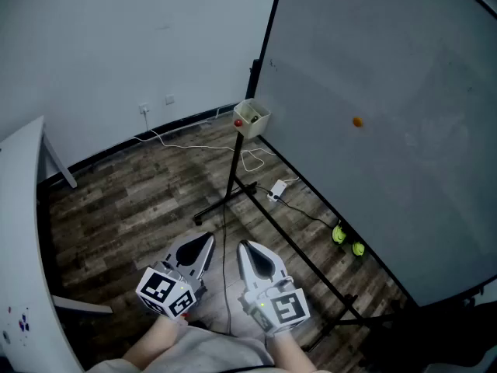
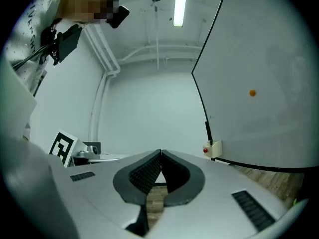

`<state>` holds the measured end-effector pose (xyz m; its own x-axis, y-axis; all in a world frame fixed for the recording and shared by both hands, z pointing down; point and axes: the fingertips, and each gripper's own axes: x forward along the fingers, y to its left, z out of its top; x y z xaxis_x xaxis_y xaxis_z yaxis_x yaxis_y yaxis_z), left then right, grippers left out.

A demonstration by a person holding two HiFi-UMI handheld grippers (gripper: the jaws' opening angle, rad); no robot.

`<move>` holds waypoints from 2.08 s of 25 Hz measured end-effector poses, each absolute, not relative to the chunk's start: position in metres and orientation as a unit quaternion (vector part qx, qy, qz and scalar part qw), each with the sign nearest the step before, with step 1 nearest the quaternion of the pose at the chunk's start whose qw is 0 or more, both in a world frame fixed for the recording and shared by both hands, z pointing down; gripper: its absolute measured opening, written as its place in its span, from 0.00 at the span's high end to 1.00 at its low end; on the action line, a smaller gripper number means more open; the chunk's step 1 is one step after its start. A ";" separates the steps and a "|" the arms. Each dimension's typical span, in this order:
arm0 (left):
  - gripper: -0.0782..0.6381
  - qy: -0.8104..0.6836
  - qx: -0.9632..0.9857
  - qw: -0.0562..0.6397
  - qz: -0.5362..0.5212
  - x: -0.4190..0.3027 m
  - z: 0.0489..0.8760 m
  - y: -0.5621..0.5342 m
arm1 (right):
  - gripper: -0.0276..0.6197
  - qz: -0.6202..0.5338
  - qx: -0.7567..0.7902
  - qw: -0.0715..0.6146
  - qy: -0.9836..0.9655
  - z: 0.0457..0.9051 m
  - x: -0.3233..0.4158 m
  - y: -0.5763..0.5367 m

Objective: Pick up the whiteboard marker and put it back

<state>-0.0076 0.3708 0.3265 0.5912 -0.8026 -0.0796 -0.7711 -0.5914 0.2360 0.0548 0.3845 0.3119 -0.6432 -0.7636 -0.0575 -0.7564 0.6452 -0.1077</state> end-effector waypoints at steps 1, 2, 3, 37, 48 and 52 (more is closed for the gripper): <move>0.87 -0.442 0.888 0.087 -0.088 -0.004 0.327 0.371 | 0.93 -0.036 -0.419 0.048 0.906 0.314 0.055 0.384; 0.87 -0.441 0.889 0.087 -0.087 -0.001 0.328 0.371 | 0.93 -0.035 -0.418 0.046 0.907 0.316 0.056 0.384; 0.87 -0.441 0.889 0.087 -0.086 0.001 0.329 0.371 | 0.93 -0.034 -0.417 0.045 0.907 0.317 0.056 0.383; 0.87 -0.360 0.927 0.089 -0.066 -0.030 0.334 0.022 | 0.93 -0.048 -0.504 0.002 0.862 0.340 0.014 0.043; 0.87 -0.339 0.931 0.114 -0.074 -0.051 0.354 -0.037 | 0.92 -0.047 -0.548 -0.009 0.835 0.353 0.011 -0.013; 0.87 -0.332 0.933 0.116 -0.078 -0.049 0.358 -0.040 | 0.92 -0.052 -0.557 -0.023 0.829 0.359 0.018 -0.021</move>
